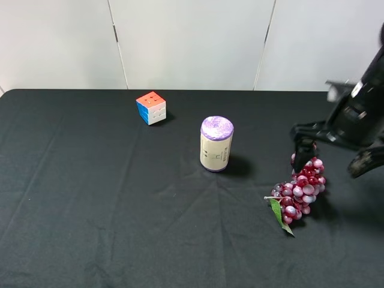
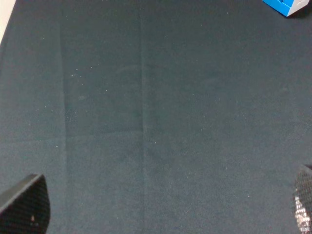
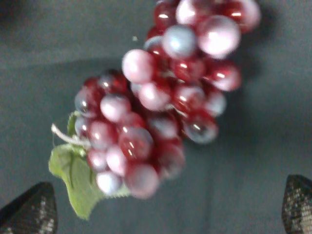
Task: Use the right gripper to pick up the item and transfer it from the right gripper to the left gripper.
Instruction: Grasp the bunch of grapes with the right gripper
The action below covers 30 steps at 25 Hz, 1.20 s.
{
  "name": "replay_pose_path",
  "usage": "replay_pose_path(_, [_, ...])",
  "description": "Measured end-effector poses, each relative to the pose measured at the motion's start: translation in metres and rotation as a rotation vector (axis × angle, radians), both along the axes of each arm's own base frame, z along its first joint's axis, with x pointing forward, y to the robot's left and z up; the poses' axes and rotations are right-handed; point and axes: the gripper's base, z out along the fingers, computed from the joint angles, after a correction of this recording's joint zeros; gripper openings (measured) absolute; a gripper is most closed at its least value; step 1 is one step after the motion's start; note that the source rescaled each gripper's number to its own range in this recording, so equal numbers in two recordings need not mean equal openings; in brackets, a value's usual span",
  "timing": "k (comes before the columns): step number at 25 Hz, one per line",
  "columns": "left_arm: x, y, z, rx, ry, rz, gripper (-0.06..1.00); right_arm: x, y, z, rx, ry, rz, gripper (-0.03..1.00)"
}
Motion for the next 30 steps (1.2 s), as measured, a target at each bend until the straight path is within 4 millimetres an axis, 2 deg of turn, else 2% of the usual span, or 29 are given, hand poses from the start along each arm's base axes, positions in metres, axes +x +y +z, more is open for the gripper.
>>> replay_pose_path(9, [0.0, 0.0, 0.0, 0.0, 0.0, 0.0, 0.99, 0.008, 0.001, -0.059, -0.01, 0.007, -0.023, 1.0])
replay_pose_path(17, [0.0, 0.0, 0.0, 0.0, 0.0, 0.0, 0.99, 0.012, 0.002, -0.083, -0.019, 0.036, -0.032, 1.0])
replay_pose_path(18, [0.0, 0.0, 0.0, 0.0, 0.0, 0.0, 0.99, 0.012, 0.002, -0.085, -0.02, 0.04, -0.032, 0.97])
replay_pose_path(20, [0.0, 0.0, 0.0, 0.0, 0.0, 0.0, 0.99, 0.012, 0.002, -0.086, -0.022, 0.046, -0.032, 0.71])
replay_pose_path(22, [0.0, 0.0, 0.0, 0.0, 0.0, 0.0, 0.99, 0.012, 0.002, -0.087, -0.022, 0.046, -0.032, 0.26])
replay_pose_path(23, [0.0, 0.0, 0.0, 0.0, 0.0, 0.0, 0.99, 0.013, 0.002, -0.087, -0.021, 0.045, -0.033, 0.18])
replay_pose_path(30, [0.0, 0.0, 0.0, 0.0, 0.0, 0.0, 0.99, 0.013, 0.004, -0.084, -0.01, 0.065, -0.043, 0.17])
